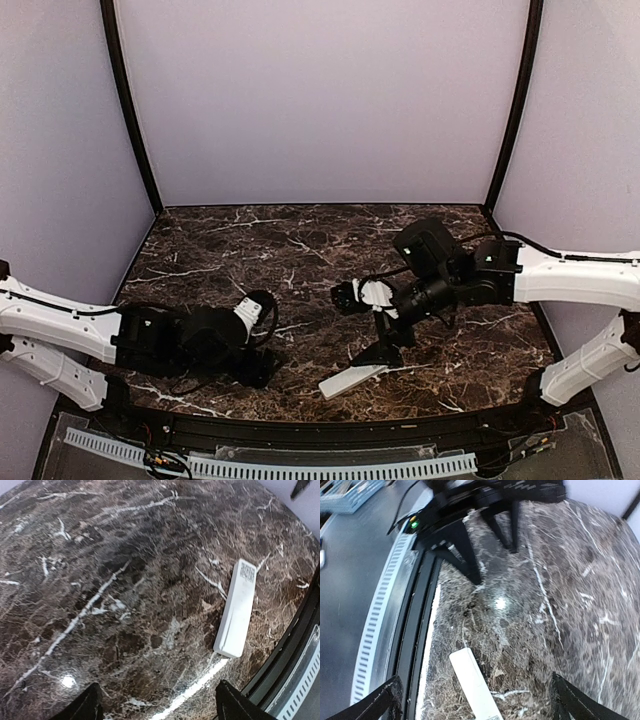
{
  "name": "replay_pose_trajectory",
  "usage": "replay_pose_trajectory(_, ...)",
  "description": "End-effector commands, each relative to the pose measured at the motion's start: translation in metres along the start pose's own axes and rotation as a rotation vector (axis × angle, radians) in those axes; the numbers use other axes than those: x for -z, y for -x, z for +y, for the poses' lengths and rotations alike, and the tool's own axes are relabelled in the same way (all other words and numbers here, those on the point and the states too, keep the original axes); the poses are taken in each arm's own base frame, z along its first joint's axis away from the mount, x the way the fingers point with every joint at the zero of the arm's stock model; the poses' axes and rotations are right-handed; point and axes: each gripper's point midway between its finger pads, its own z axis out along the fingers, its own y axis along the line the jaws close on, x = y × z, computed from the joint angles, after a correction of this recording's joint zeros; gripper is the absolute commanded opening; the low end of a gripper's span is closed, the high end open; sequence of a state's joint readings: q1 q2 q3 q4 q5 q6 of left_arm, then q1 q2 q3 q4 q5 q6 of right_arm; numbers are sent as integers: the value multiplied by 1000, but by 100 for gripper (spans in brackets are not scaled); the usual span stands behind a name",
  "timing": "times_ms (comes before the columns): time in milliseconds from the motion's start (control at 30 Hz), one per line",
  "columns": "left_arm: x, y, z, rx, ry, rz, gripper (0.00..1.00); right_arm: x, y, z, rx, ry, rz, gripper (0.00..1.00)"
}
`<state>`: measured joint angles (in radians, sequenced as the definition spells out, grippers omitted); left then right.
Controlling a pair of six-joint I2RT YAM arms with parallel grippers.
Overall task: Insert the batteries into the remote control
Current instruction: Press the battery cover onto the remote control, then pick up the remote control from the center of the board.
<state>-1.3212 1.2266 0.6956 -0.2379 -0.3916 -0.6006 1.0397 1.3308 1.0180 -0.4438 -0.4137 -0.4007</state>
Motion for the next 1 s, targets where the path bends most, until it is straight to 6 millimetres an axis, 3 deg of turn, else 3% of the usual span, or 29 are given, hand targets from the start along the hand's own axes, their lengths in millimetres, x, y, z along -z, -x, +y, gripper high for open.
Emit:
replay_pose_trajectory(0, 18, 13, 30, 42, 84, -132, 86, -32, -10, 33, 417, 221, -35, 99)
replay_pose_trajectory(100, 29, 21, 34, 42, 78, -180, 88, -56, -34, 37, 425, 294, 97, 98)
replay_pose_trajectory(233, 29, 24, 33, 2, 87, -188, 88, -74, -64, 32, 412, 331, 226, 95)
replay_pose_trajectory(633, -1, 20, -2, -149, 9, -101, 82, -82, -142, -8, 341, 233, 407, 86)
replay_pose_trajectory(767, -7, 21, -11, -187, -16, -91, 81, -89, -157, -15, 324, 222, 455, 82)
replay_pose_trajectory(867, -9, 20, -16, -208, -39, -89, 80, -90, -165, -17, 314, 212, 480, 73)
replay_pose_trajectory(967, -8, 19, -23, -241, -76, -78, 73, -88, -168, -17, 300, 205, 497, 52)
